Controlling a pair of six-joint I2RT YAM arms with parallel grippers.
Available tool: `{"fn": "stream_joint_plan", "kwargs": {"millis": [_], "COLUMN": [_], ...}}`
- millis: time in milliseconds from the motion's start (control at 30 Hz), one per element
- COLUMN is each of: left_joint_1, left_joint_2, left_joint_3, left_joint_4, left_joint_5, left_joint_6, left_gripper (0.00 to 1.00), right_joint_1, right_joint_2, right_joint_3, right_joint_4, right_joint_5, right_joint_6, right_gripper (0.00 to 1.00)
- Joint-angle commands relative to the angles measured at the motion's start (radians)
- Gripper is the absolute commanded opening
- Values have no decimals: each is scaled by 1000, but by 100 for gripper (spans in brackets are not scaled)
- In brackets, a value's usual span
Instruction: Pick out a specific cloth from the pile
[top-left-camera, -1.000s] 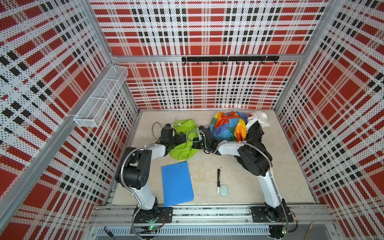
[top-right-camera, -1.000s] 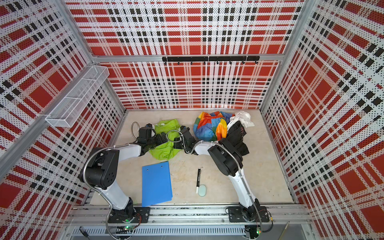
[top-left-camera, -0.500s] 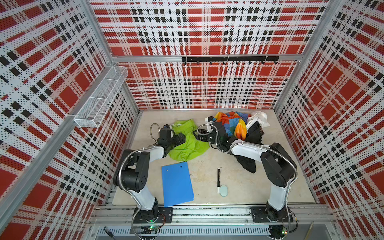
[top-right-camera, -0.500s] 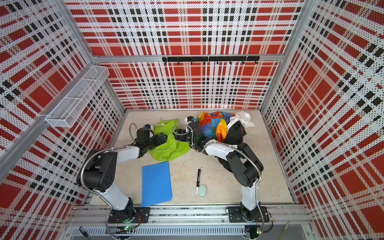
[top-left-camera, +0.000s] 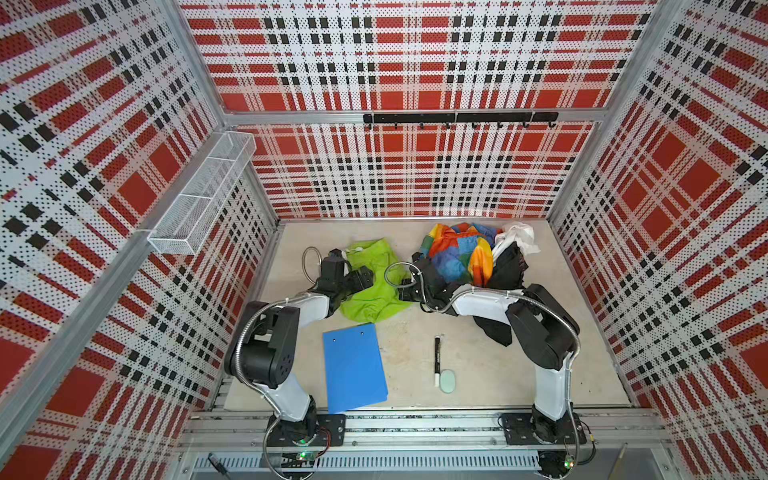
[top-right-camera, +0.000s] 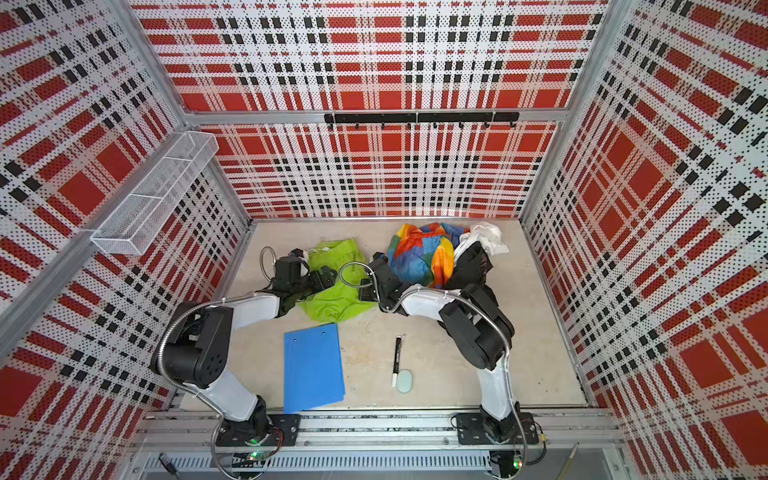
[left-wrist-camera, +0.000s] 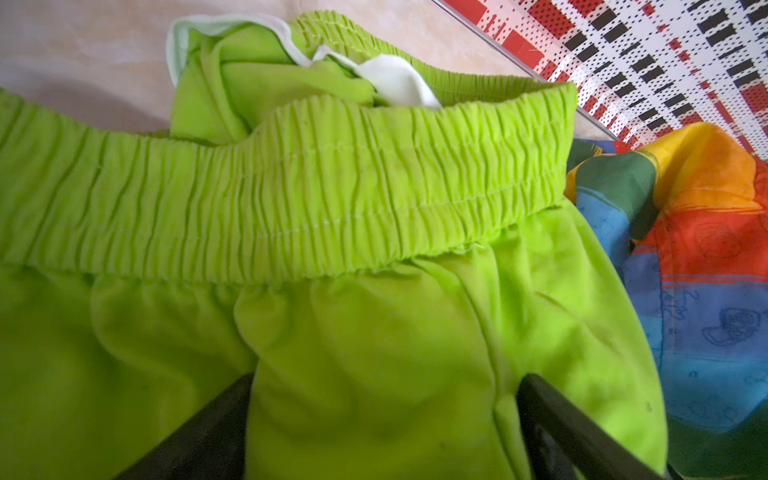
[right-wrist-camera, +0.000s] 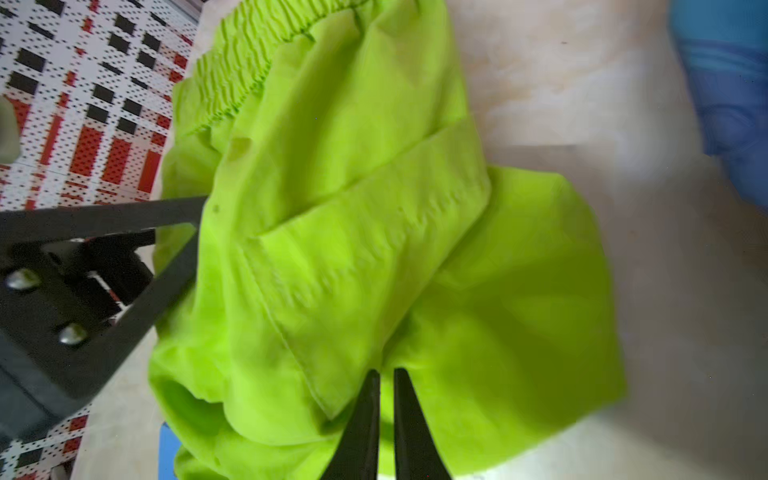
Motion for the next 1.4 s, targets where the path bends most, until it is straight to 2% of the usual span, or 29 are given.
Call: {"fn": "stream_joint_plan", "kwargs": {"millis": [0, 167, 467, 667, 833, 900, 1033, 1367], "left_joint_1": [-25, -41, -41, 32, 40, 45, 65, 111], "left_joint_2": [-20, 9, 30, 64, 115, 146, 194, 259], "left_joint_3": [-17, -19, -6, 26, 94, 135, 180, 281], "left_joint_4": [11, 12, 11, 6, -24, -64, -80, -122], "left_joint_5": [-21, -33, -91, -120, -147, -179, -209, -242], "left_joint_6": [10, -8, -25, -28, -12, -25, -66, -85], "left_gripper": [99, 99, 99, 99, 99, 99, 99, 99], "right_joint_1": [-1, -2, -2, 1, 0, 0, -11, -21], "right_joint_2": [-38, 51, 268, 439, 469, 427, 295, -21], "right_joint_3": [-15, 1, 256, 516, 661, 642, 505, 163], "right_joint_4": [-13, 46, 52, 42, 1, -15, 17, 122], "right_joint_5": [61, 0, -72, -181, -238, -205, -167, -140], "right_joint_6": [-34, -12, -43, -36, -62, -80, -99, -159], "right_gripper": [11, 24, 27, 27, 30, 37, 49, 58]}}
